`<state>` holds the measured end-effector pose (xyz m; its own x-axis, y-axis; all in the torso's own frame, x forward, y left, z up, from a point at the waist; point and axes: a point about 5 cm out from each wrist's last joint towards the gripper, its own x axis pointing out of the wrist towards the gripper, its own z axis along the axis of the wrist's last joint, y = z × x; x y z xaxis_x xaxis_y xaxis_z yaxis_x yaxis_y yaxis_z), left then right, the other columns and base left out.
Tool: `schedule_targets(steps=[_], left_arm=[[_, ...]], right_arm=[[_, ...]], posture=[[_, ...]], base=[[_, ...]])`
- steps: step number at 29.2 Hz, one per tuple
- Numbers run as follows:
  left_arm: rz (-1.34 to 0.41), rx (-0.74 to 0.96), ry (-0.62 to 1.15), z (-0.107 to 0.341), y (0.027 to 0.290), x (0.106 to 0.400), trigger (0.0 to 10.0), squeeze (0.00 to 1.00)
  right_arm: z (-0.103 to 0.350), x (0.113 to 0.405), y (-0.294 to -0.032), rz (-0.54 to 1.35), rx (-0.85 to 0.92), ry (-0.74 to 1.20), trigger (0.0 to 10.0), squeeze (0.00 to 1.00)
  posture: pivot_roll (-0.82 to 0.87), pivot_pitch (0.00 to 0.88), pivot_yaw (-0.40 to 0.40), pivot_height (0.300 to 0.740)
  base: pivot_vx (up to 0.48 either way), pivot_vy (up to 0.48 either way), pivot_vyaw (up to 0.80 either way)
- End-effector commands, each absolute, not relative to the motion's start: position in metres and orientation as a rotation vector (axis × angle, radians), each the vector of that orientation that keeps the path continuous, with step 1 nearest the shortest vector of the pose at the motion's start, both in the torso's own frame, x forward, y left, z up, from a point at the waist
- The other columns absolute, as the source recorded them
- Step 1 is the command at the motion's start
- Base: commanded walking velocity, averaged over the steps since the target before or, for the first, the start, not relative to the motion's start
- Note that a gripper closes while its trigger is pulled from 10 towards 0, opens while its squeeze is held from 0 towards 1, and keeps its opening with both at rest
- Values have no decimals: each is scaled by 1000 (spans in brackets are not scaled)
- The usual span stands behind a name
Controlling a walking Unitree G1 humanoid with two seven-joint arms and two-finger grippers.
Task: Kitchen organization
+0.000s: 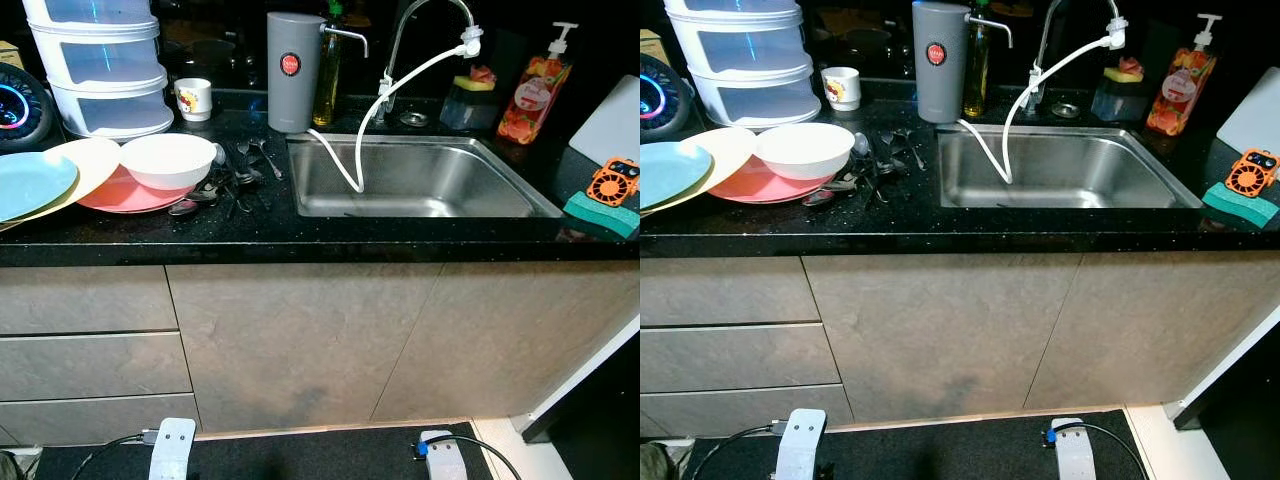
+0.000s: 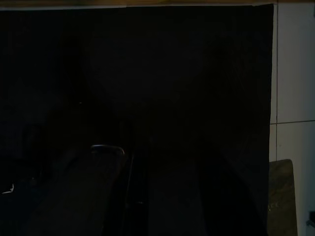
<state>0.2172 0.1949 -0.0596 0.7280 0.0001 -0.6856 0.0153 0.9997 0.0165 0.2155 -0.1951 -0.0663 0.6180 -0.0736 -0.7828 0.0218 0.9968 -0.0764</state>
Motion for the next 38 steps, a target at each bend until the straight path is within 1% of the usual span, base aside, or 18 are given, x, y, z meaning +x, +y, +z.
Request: schedule_targets(steps=[1,2,4,10,14,30,38], left_arm=[[-12,28,761,-59,197,217,10000,0],[-11,28,762,-59,198,218,10000,0],[-20,31,763,-59,196,220,10000,0],[-23,21,761,-59,190,220,10000,0],[-32,23,759,-59,187,221,10000,0],[-5,-7,752,-58,186,223,10000,0],[11,-28,724,-57,183,224,10000,0]], right_arm=[[-65,218,-195,-64,-63,905,10000,0],[-64,221,-194,-63,-64,899,10000,0],[-61,226,-192,-70,-44,879,10000,0],[-58,230,-188,-68,-25,866,10000,0],[-60,228,-188,-68,-32,872,10000,0],[-60,227,-192,-89,-25,884,10000,0],[-62,223,-198,-86,-36,902,10000,0]], posture=[[15,55,-35,740],[4,64,-24,740],[0,56,-21,740],[3,45,-19,740],[16,43,-19,740],[18,47,-31,740],[24,50,-35,740]], base=[[0,0,0],[0,0,0],[0,0,0],[0,0,0],[0,0,0],[0,0,0],[0,0,0]])
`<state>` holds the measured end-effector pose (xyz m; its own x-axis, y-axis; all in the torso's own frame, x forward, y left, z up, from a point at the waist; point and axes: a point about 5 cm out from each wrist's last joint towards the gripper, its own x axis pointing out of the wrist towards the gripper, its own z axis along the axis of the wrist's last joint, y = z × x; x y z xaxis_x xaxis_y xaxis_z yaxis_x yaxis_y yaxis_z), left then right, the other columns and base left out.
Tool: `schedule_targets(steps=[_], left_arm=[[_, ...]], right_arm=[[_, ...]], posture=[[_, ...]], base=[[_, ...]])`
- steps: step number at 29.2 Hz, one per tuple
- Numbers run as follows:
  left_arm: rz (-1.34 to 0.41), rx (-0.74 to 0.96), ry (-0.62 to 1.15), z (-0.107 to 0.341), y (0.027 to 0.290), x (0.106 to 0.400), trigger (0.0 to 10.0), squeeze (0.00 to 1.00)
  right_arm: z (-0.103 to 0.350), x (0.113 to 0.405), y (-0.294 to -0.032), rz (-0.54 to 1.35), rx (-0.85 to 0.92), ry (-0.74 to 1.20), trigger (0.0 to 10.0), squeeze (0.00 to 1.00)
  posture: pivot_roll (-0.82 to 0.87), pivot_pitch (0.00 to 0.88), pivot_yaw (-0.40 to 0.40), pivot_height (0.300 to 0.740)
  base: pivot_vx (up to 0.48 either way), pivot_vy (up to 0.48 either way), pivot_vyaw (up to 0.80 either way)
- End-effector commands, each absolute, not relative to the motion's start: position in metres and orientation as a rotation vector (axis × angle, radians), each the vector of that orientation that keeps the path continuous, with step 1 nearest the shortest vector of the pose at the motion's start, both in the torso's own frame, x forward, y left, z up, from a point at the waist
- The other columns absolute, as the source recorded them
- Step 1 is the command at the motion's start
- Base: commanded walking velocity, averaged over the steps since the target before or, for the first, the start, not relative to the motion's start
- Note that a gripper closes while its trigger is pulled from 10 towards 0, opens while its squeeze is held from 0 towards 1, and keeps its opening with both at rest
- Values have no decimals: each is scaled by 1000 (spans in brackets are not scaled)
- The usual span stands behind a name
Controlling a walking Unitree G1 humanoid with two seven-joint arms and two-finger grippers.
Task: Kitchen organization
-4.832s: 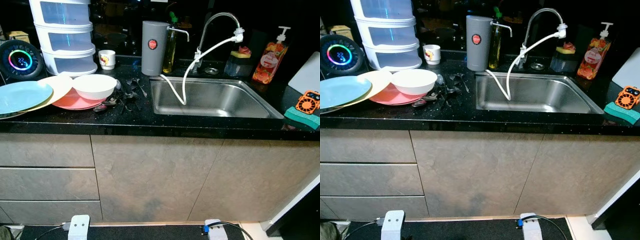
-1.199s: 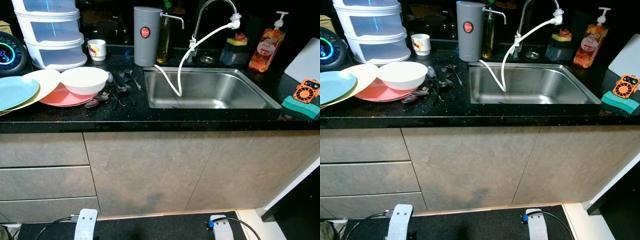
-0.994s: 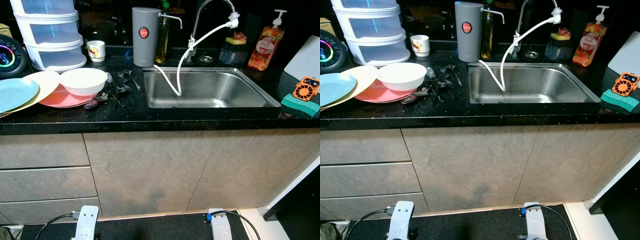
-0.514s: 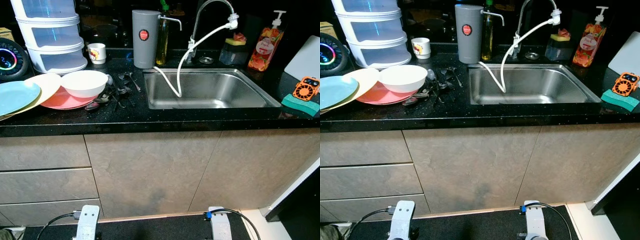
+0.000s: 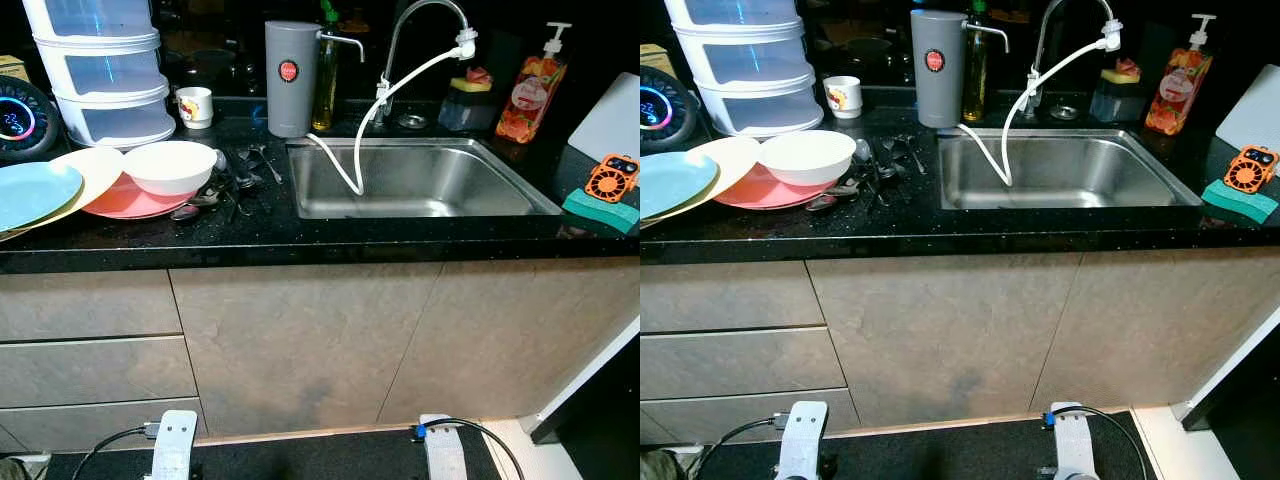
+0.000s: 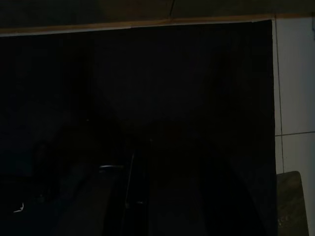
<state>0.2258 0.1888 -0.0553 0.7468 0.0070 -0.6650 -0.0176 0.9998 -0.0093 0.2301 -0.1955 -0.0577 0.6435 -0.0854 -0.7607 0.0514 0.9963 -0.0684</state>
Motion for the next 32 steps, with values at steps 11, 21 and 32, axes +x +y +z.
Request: schedule_targets(steps=[11,21,32], left_arm=[[-13,-19,729,-61,178,216,10000,0],[-16,3,710,-61,183,212,10000,0],[-10,-4,664,-54,184,222,10000,0]], right_arm=[[-62,225,-195,-69,-50,916,10000,0],[-65,219,-197,-79,-43,913,10000,0],[-67,213,-201,-95,-25,890,10000,0]], posture=[[37,65,-43,740],[5,131,-22,740],[-1,144,-21,740]], base=[[0,0,0],[0,0,0],[0,0,0]])
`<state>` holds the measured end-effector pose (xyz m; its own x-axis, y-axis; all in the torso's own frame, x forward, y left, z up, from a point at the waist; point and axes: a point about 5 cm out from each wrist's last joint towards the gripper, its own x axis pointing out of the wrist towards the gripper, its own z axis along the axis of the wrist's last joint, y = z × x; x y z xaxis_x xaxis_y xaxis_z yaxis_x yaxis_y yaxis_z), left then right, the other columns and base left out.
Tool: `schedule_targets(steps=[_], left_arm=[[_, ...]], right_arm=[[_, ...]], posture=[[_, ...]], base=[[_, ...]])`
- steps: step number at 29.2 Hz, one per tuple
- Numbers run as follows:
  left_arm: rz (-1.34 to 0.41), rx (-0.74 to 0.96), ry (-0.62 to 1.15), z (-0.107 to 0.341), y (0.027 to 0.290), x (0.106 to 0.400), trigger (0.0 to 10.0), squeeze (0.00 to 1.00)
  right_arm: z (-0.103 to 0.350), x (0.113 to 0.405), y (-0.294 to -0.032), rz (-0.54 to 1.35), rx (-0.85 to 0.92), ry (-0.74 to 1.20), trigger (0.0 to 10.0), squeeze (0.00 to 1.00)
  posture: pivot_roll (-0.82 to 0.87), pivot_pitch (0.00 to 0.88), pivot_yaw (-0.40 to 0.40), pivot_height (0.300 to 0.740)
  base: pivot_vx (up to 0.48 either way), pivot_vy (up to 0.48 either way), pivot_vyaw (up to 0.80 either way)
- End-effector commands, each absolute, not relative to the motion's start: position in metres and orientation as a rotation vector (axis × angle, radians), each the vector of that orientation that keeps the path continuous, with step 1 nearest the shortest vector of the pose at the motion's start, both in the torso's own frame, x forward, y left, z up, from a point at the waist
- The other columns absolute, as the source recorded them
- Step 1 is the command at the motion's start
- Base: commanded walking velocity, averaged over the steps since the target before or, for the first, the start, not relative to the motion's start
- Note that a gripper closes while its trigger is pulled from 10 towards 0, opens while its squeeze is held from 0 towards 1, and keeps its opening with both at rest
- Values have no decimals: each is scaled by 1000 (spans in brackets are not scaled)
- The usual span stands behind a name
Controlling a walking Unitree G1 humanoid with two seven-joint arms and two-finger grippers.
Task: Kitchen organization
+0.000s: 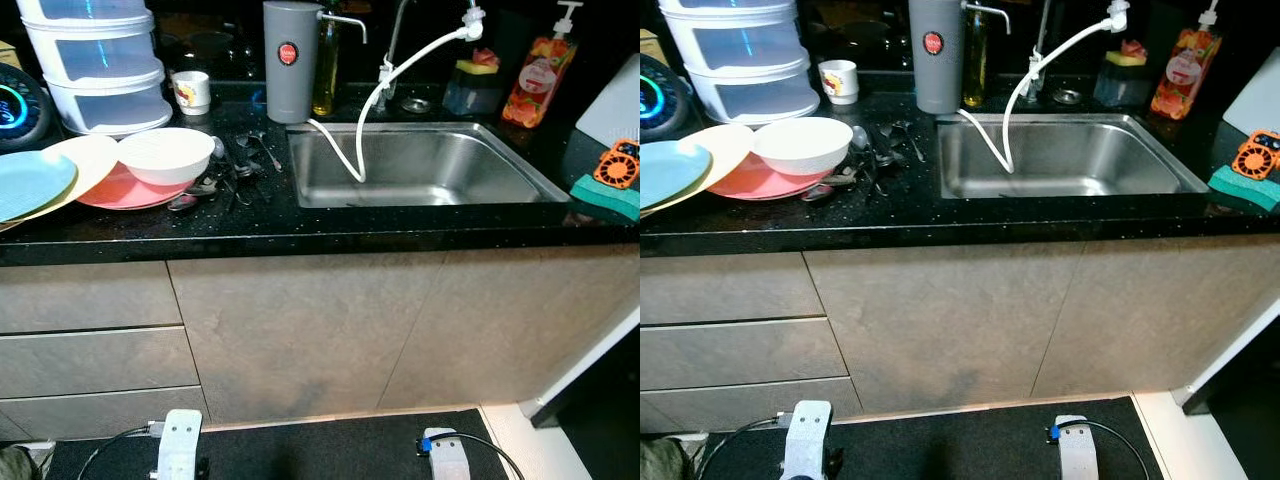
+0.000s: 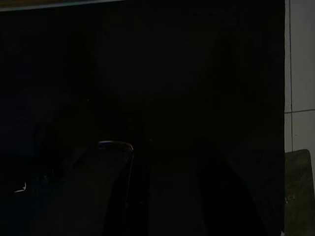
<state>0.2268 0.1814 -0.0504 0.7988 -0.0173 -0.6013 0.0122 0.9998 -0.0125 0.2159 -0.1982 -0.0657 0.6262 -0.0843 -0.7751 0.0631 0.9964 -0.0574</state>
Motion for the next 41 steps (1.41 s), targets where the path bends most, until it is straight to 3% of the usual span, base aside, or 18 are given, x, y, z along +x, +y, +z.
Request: schedule_targets(steps=[1,41], left_arm=[[-8,-14,665,-54,183,221,10000,0],[-29,-7,716,-57,175,222,10000,0]], right_arm=[[-67,214,-200,-94,-26,889,10000,0],[-66,215,-201,-118,-19,888,10000,0]], posture=[[-4,142,-20,740],[23,132,-8,740]], base=[[0,0,0],[0,0,0]])
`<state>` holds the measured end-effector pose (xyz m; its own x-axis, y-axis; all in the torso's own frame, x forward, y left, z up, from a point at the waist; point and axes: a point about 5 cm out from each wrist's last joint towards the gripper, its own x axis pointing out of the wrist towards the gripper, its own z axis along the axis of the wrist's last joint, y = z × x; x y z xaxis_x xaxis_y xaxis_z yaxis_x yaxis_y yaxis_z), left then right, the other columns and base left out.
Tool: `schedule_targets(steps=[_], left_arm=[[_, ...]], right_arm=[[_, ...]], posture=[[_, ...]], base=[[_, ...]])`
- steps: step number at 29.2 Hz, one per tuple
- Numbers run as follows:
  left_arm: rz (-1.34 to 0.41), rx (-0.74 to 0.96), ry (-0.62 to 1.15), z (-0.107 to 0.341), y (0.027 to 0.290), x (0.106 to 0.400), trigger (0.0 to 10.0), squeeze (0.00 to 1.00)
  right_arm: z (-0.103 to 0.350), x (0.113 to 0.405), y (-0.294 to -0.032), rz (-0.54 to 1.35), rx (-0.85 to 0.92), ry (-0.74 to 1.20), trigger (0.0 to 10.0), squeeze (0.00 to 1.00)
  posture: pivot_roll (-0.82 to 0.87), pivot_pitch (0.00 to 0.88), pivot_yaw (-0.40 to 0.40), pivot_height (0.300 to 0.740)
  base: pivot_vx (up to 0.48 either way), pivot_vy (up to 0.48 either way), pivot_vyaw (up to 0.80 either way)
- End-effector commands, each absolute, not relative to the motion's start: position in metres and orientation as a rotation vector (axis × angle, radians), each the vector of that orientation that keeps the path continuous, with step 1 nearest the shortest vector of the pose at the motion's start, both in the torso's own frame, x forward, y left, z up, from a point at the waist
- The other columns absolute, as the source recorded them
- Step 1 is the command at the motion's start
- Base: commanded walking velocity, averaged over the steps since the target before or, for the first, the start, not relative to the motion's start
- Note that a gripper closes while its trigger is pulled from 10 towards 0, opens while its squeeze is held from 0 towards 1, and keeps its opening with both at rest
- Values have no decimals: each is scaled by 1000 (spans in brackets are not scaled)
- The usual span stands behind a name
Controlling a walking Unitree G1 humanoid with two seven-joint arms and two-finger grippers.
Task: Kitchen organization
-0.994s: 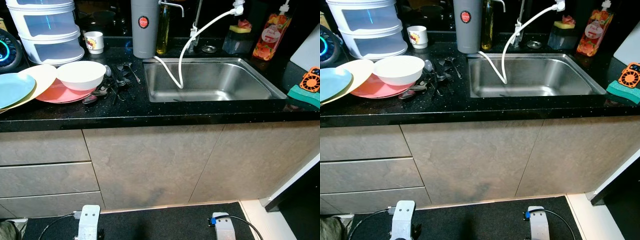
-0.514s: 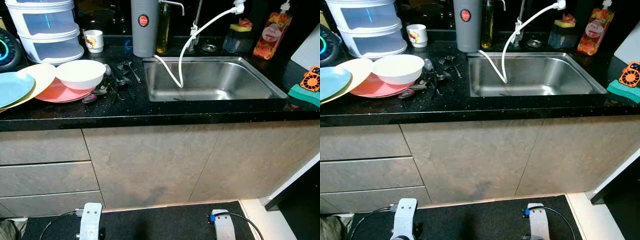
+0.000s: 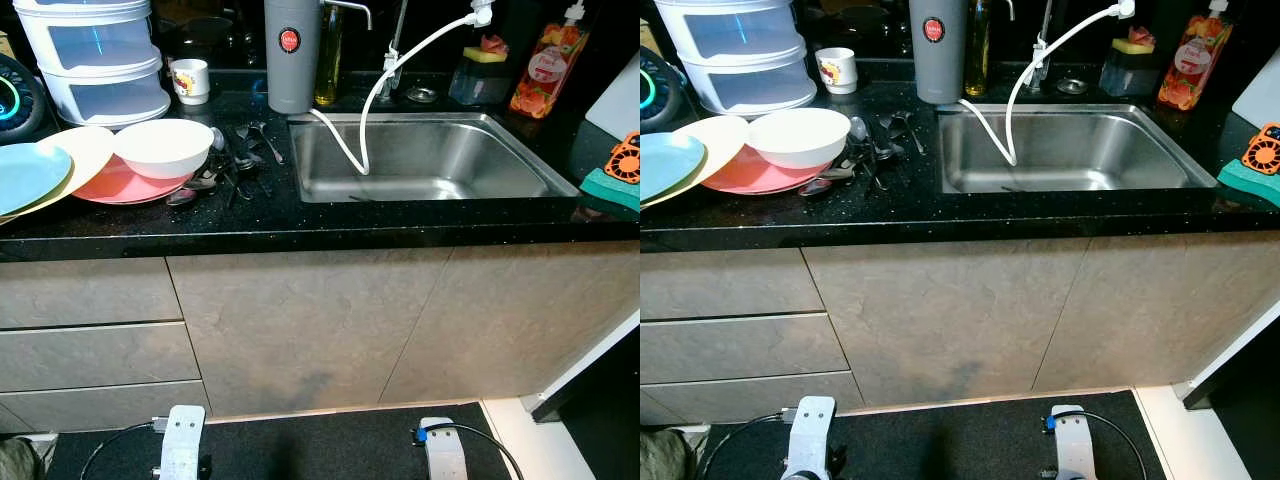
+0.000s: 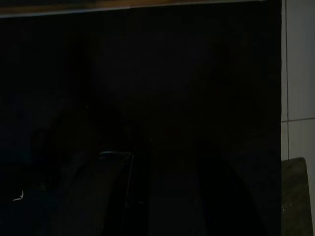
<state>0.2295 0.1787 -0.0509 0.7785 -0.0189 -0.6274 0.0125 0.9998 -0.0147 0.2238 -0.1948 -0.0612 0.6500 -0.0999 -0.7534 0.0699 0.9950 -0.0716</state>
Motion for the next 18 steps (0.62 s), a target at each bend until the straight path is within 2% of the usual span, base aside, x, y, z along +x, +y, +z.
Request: schedule_targets(steps=[1,12,18], left_arm=[[-29,-7,716,-57,175,222,10000,0],[-57,8,708,-55,173,227,10000,0],[-35,-19,714,-56,174,225,10000,0]], right_arm=[[-66,215,-201,-118,-19,888,10000,0],[-66,212,-208,-107,-53,904,10000,0],[-65,215,-205,-100,-53,883,10000,0]], posture=[[23,132,-8,740],[-16,137,-37,740],[-18,150,2,740]], base=[[0,0,0],[0,0,0],[0,0,0]])
